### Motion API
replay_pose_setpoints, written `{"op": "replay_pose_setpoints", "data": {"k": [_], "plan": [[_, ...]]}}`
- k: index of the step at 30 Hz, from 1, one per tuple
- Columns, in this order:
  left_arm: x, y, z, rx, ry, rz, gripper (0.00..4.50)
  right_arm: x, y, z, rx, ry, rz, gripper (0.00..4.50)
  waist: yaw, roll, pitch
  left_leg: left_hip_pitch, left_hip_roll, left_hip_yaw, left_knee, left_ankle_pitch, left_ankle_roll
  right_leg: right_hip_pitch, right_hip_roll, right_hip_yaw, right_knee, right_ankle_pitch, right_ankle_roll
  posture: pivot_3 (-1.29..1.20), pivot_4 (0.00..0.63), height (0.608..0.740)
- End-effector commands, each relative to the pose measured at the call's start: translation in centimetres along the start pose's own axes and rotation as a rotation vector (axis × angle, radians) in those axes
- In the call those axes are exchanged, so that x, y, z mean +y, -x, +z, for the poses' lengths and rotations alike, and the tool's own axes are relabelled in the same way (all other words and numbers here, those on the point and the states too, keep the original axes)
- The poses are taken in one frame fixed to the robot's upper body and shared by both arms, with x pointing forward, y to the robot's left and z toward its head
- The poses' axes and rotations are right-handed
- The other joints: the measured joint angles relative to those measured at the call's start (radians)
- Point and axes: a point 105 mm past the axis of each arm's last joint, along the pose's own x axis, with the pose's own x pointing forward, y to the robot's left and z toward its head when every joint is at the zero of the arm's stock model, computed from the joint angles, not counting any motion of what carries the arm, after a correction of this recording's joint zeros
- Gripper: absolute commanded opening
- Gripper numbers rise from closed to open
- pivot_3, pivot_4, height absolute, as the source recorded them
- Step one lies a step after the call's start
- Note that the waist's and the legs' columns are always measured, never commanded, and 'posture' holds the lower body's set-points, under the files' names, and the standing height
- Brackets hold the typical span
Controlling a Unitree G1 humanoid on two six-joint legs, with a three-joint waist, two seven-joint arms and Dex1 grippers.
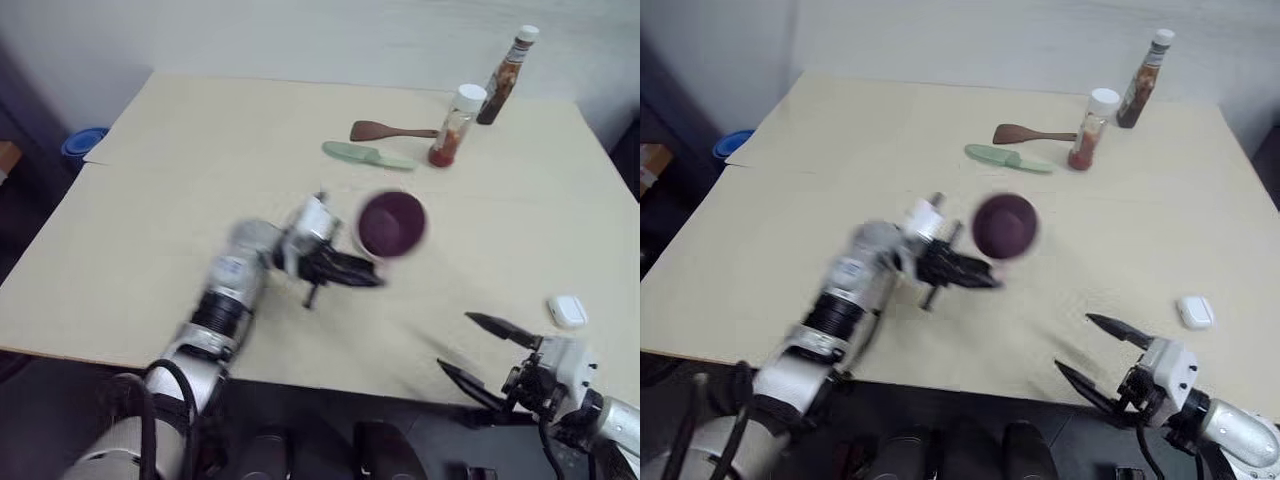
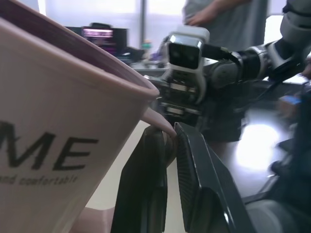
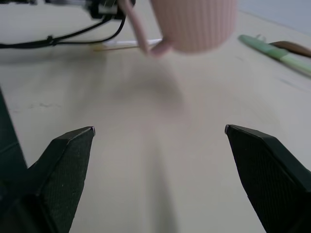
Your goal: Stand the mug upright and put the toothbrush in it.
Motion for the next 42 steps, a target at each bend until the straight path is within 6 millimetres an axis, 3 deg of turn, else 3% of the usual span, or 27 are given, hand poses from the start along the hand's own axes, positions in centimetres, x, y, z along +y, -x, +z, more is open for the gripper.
{"op": "replay_pose_setpoints", "data": {"k": [1,5,11,15,20,26,32,35,37,39,42], "plan": [[0.6,-1.8,-0.8,-0.052,0.02,-0.011,0.09,-0.5,1.6,0.7,-0.004,0.041,-0.113,4.5,0.0,0.0,0.001,0.001,0.0,-0.001,-0.001,0.001,0.001,0.001,0.0,0.0,0.0,0.0,0.0,0.0,0.15,0.74],[1.4,-3.5,-2.9,-0.062,0.13,0.032,0.09,0.3,2.5,0.7,0.01,0.027,-0.16,4.5,-0.002,0.0,0.001,0.006,0.0,-0.005,-0.002,0.0,0.005,0.007,-0.001,-0.001,-0.002,0.003,0.001,0.0,0.15,0.74],[2.9,-2.2,-4.8,0.026,0.231,0.177,1.85,0.2,1.8,1.0,-0.019,0.007,-0.178,4.5,-0.006,0.001,0.0,0.006,0.001,-0.004,-0.003,0.0,0.006,0.007,-0.002,-0.001,-0.002,0.004,0.001,0.0,0.15,0.74],[3.2,-0.4,-3.4,0.002,0.152,0.214,3.06,-0.1,1.2,0.8,-0.03,-0.005,-0.165,4.5,-0.003,0.001,0.0,0.005,0.001,-0.005,-0.004,0.0,0.005,0.006,-0.003,-0.001,-0.003,0.004,0.001,0.0,0.15,0.74],[1.6,2.8,-2.2,0.056,0.012,0.239,4.48,-0.4,0.5,0.5,-0.042,-0.014,-0.124,4.5,-0.005,0.002,-0.001,0.004,0.001,-0.005,-0.004,0.0,0.004,0.007,-0.005,-0.002,-0.004,0.004,0.001,0.0,0.15,0.74],[-2.0,9.1,1.8,0.141,-0.119,0.443,4.48,-0.7,-0.3,0.8,-0.069,-0.01,-0.011,4.5,-0.012,0.004,0.0,0.005,0.003,-0.006,-0.005,0.002,-0.001,0.007,-0.009,0.002,-0.004,0.004,0.0,0.0,0.15,0.74],[-6.6,19.0,4.4,0.286,-0.045,0.92,4.48,-1.2,1.4,-0.3,0.005,0.107,0.065,4.5,-0.009,0.005,0.0,0.005,0.003,-0.009,-0.007,0.001,0.002,0.008,-0.01,0.003,-0.005,0.004,-0.003,0.0,0.15,0.74],[-10.2,26.3,3.8,0.452,0.061,1.263,4.48,-1.1,1.3,0.1,-0.077,0.118,0.092,4.5,-0.008,0.005,0.001,0.005,0.002,-0.012,-0.007,0.001,0.002,0.008,-0.013,0.001,-0.005,0.003,-0.003,0.0,0.15,0.74],[-12.5,29.1,3.3,0.571,0.116,1.388,4.48,-1.0,0.9,0.2,-0.095,0.107,0.104,4.5,-0.013,0.006,0.001,0.006,0.002,-0.012,-0.007,0.001,0.003,0.009,-0.015,0.001,-0.005,0.003,-0.003,0.0,0.15,0.74],[-13.2,29.3,3.5,0.572,0.171,1.417,4.48,-1.2,0.2,0.8,-0.117,0.104,0.09,4.5,-0.013,0.006,0.001,0.006,0.001,-0.012,-0.009,0.001,0.003,0.008,-0.016,0.0,-0.005,0.003,-0.004,0.0,0.15,0.74],[-11.0,27.1,4.5,0.523,0.202,1.386,4.48,-2.1,-0.1,2.0,-0.113,0.081,0.051,4.5,0.008,0.006,0.002,0.004,0.0,-0.014,-0.01,0.002,0.002,0.008,-0.02,-0.003,-0.006,0.002,-0.005,0.0,0.15,0.74]]}}
